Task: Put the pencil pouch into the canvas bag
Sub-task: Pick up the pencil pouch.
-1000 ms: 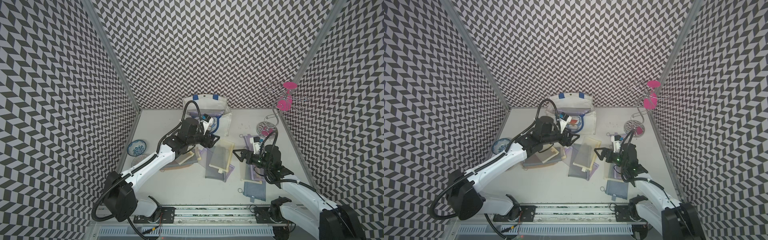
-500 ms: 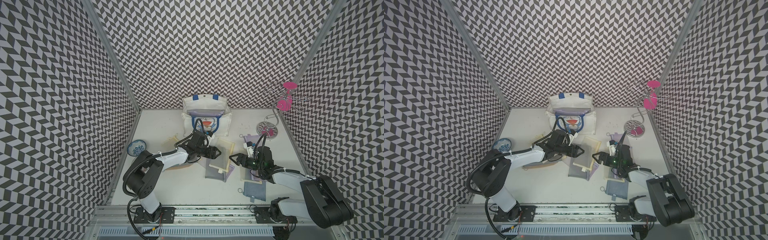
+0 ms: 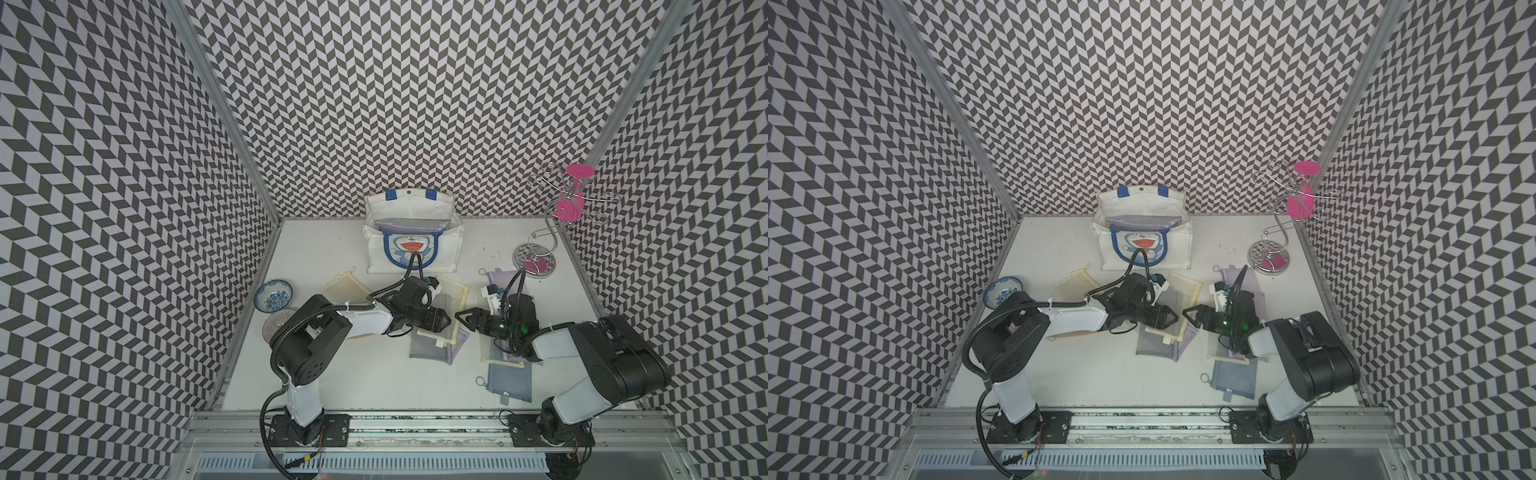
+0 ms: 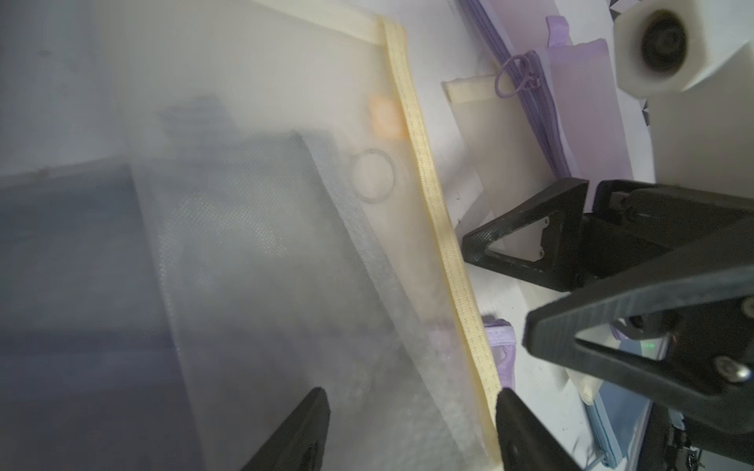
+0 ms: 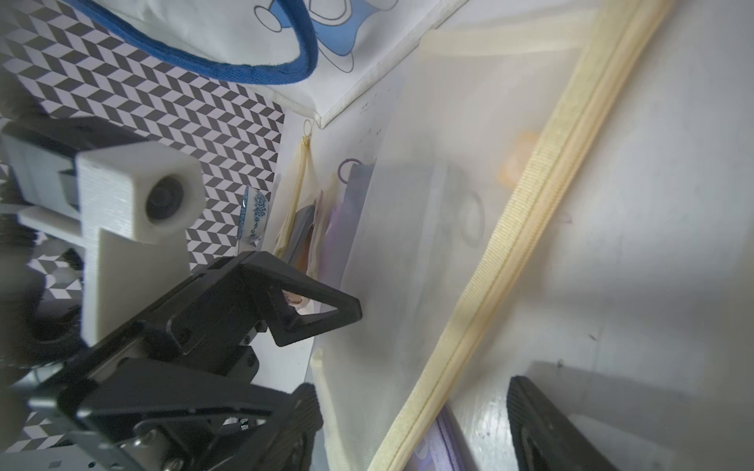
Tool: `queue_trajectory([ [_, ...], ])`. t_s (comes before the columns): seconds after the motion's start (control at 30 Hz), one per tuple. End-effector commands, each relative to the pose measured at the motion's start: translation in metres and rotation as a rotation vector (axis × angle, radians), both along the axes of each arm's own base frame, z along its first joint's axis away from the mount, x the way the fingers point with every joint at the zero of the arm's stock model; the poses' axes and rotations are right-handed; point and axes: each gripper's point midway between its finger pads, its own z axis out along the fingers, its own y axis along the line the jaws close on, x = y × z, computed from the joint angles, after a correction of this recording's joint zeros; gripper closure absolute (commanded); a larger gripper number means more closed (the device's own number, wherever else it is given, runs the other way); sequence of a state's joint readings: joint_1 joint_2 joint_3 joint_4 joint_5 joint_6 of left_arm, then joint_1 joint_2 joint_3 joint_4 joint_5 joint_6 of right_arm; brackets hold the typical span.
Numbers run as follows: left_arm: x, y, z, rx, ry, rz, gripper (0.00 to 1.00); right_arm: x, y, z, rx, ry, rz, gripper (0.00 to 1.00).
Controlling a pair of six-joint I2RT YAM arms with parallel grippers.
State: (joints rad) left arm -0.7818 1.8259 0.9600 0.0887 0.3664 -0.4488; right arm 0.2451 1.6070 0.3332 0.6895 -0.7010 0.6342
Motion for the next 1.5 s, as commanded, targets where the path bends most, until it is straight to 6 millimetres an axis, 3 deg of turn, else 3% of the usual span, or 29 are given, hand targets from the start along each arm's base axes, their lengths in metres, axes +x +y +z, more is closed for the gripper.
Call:
queue_trajectory([
  [0.0, -0.006, -0.015, 0.005, -0.062, 0.004, -0.023, 0.34, 0.005, 0.006, 0.006, 0.055, -0.024, 0.01, 0.32],
  [0.17, -0.015, -0.02, 0.005, -0.097, 0.025, -0.047, 0.34, 0.008, 0.008, 0.007, 0.067, -0.033, 0.01, 0.45],
  [0.4, -0.023, -0.018, 0.013, -0.147, 0.046, -0.053, 0.34, 0.01, 0.013, 0.006, 0.098, -0.021, 0.017, 0.45],
  [0.6, 0.002, 0.015, 0.032, -0.129, -0.01, 0.041, 0.34, 0.008, 0.013, 0.004, 0.1, -0.012, 0.017, 0.45],
  [0.73, 0.021, 0.039, 0.028, -0.127, -0.002, 0.097, 0.36, 0.009, 0.015, 0.002, 0.093, -0.01, 0.021, 0.45],
  [0.9, 0.031, 0.034, 0.014, -0.107, 0.018, 0.094, 0.36, 0.009, 0.017, -0.001, 0.096, -0.004, 0.024, 0.46],
  [1.03, 0.026, 0.026, 0.003, -0.104, 0.046, 0.076, 0.37, 0.009, 0.019, -0.001, 0.097, -0.003, 0.027, 0.46],
  [1.33, 0.003, 0.002, 0.002, -0.143, 0.072, 0.014, 0.51, 0.01, 0.02, 0.0, 0.105, -0.009, 0.026, 0.48],
  [1.4, 0.0, 0.002, 0.006, -0.167, 0.075, 0.006, 0.61, 0.009, 0.02, 0.001, 0.104, -0.013, 0.027, 0.48],
  [1.47, -0.002, 0.001, 0.01, -0.182, 0.073, -0.002, 0.77, 0.007, 0.02, 0.003, 0.107, -0.015, 0.029, 0.49],
])
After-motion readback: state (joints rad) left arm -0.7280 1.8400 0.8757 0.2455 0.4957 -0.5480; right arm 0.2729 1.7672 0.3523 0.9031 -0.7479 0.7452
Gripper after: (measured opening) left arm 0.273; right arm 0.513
